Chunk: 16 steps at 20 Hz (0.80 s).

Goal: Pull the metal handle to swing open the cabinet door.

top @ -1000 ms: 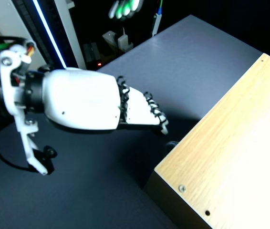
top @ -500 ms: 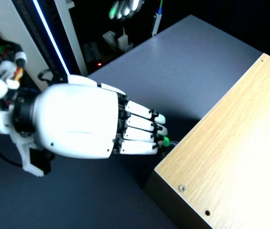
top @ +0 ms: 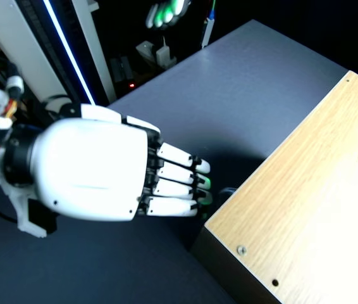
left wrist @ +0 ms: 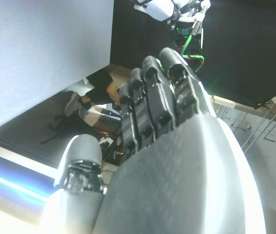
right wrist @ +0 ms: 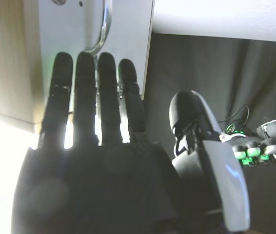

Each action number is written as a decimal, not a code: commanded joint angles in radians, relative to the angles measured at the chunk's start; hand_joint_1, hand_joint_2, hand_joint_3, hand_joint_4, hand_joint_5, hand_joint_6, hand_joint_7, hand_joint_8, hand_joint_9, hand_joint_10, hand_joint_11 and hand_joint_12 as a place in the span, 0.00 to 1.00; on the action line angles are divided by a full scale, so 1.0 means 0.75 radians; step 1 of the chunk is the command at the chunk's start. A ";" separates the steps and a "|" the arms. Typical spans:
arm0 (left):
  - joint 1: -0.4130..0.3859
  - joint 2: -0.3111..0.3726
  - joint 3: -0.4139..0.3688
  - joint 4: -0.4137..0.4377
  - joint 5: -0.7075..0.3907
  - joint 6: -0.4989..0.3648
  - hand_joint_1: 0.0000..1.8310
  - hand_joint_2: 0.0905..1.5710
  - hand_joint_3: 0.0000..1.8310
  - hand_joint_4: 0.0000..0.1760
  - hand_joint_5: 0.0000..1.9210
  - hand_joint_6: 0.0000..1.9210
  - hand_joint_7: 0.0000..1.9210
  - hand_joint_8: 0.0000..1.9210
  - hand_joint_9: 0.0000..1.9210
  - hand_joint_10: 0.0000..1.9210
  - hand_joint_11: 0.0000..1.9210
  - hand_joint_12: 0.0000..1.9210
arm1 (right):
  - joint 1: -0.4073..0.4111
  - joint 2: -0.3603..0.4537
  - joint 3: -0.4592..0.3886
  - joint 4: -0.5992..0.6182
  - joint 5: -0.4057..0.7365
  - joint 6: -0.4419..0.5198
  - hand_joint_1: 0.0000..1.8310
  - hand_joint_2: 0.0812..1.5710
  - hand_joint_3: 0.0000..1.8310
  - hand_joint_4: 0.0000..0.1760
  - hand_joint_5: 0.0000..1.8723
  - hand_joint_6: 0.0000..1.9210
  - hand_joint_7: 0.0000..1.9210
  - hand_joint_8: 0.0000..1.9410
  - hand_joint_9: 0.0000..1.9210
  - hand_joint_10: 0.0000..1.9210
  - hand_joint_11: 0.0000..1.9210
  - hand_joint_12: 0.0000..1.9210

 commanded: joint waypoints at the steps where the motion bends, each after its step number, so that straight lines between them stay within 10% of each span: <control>1: -0.014 0.006 0.001 -0.133 -0.032 0.011 0.00 1.00 0.04 0.00 0.18 0.00 0.19 0.01 0.18 0.01 0.02 0.35 | 0.040 0.013 0.016 -0.015 0.002 0.082 0.00 1.00 0.01 0.00 0.21 0.00 0.18 0.00 0.16 0.00 0.00 0.40; 7: -0.014 0.006 0.001 -0.133 -0.032 0.011 0.00 1.00 0.03 0.00 0.18 0.00 0.20 0.00 0.19 0.01 0.03 0.36 | 0.180 -0.002 0.055 -0.693 0.029 0.629 0.00 1.00 0.00 0.00 0.20 0.00 0.18 0.00 0.16 0.00 0.00 0.40; 16: -0.014 0.006 0.001 -0.133 -0.032 0.011 0.00 1.00 0.03 0.00 0.19 0.00 0.20 0.00 0.19 0.00 0.03 0.36 | 0.196 0.002 0.027 -0.815 0.076 0.708 0.00 1.00 0.00 0.00 0.20 0.00 0.18 0.00 0.15 0.00 0.00 0.38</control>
